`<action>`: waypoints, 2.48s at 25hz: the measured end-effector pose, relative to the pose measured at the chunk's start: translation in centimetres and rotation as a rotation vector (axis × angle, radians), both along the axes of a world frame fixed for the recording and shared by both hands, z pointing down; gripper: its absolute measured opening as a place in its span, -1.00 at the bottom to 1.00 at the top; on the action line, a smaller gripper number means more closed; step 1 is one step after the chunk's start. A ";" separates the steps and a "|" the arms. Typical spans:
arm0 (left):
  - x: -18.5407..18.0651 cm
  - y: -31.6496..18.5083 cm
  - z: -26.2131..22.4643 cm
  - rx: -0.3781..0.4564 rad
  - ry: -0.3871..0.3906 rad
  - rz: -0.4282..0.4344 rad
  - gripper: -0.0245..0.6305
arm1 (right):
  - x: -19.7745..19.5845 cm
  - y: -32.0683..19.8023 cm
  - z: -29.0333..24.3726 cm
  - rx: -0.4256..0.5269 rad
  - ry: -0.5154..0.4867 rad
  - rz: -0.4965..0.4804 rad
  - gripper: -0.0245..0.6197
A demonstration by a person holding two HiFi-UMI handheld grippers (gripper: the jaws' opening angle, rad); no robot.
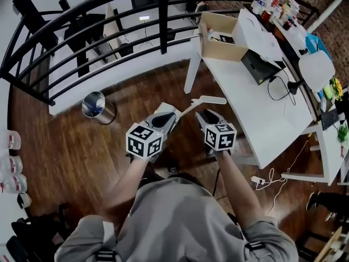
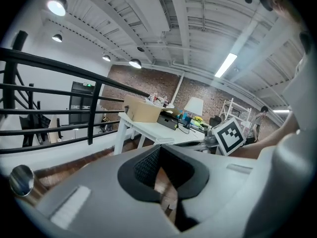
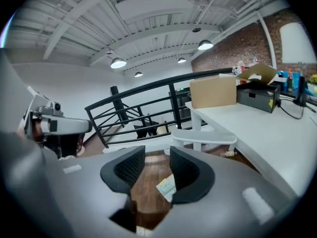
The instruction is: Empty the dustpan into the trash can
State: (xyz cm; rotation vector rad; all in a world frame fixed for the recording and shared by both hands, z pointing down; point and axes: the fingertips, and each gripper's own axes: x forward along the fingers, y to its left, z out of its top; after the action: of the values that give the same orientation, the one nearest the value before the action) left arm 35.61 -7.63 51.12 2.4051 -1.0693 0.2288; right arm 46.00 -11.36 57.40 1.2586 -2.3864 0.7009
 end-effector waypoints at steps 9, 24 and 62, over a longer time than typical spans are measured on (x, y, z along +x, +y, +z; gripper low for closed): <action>-2.0 -2.7 1.8 -0.018 -0.063 0.047 -0.91 | 0.5 -6.0 6.1 -0.016 -0.016 0.172 -0.09; -8.9 -1.6 3.5 -0.076 -0.094 -0.040 -0.91 | -2.8 -10.3 8.4 -0.003 0.162 0.098 -0.28; -40.6 -0.4 0.6 0.008 -0.172 -0.561 -0.91 | -36.1 -12.0 -26.2 0.462 -0.219 -0.356 -0.29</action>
State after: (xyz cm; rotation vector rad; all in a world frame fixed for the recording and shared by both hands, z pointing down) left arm -4.97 -7.98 51.74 2.0147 -1.7687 0.2348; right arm 9.85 -23.34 31.21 0.8962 -2.9653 0.1898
